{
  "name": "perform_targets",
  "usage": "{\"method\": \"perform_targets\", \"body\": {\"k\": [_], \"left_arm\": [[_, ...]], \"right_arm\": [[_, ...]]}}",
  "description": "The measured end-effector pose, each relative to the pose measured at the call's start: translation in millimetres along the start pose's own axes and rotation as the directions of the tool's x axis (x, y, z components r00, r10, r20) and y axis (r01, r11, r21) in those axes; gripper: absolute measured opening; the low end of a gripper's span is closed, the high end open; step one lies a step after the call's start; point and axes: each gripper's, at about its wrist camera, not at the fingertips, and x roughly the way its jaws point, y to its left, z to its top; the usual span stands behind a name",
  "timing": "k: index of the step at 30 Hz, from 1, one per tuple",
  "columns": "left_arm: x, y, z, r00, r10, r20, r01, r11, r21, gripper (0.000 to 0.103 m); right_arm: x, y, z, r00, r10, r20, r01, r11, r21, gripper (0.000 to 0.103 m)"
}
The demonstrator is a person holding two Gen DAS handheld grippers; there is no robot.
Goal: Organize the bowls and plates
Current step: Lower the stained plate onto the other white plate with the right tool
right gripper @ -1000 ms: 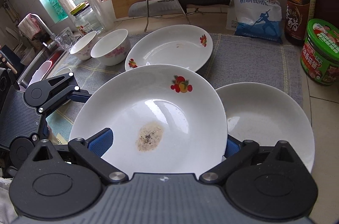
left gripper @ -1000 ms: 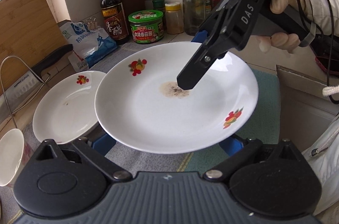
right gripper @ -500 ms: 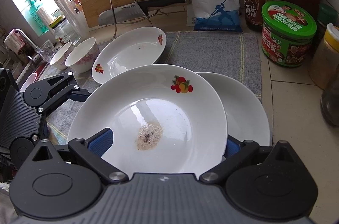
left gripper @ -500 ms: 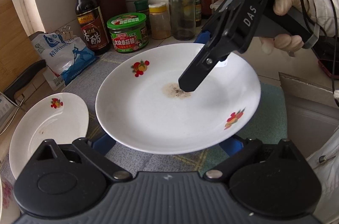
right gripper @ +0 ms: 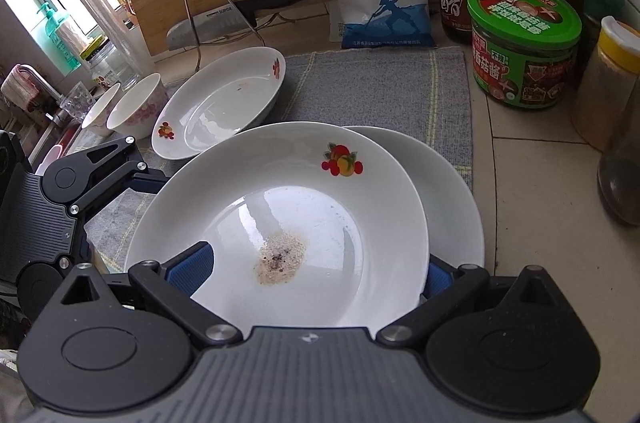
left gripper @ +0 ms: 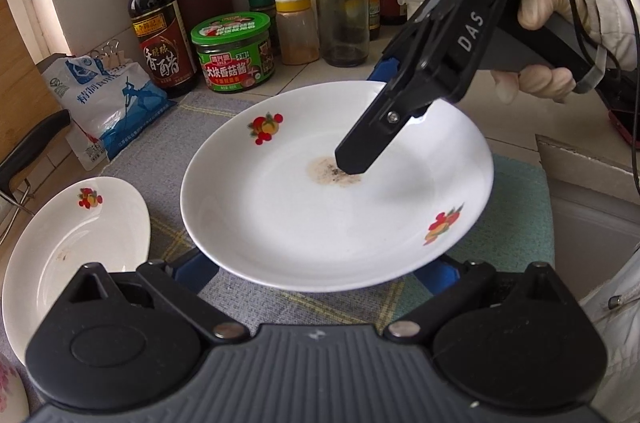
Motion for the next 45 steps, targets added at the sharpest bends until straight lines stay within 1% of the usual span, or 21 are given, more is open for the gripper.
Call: {"method": "perform_targets", "body": {"k": [15, 23, 37, 45], "left_arm": [[11.0, 1.5, 3.3, 0.999, -0.022, -0.026, 0.023, 0.999, 0.037, 0.101], [13.9, 9.0, 7.2, 0.997, -0.058, -0.043, 0.059, 0.998, 0.036, 0.102], [12.1, 9.0, 8.3, 0.997, -0.057, -0.052, 0.059, 0.998, 0.031, 0.102], [11.8, 8.3, 8.3, 0.998, -0.052, -0.046, 0.054, 0.998, 0.038, 0.102]], "right_arm": [[1.7, -8.7, -6.1, 1.0, -0.01, -0.005, 0.01, 1.0, 0.024, 0.103], [-1.1, -11.3, -10.5, 1.0, -0.019, -0.007, 0.019, 0.999, 0.039, 0.103], [-14.0, -11.8, -15.4, 1.0, -0.024, 0.018, 0.023, 0.998, 0.064, 0.103], [-20.2, -6.8, -18.9, 0.998, -0.051, 0.026, 0.049, 0.997, 0.06, 0.103]]}}
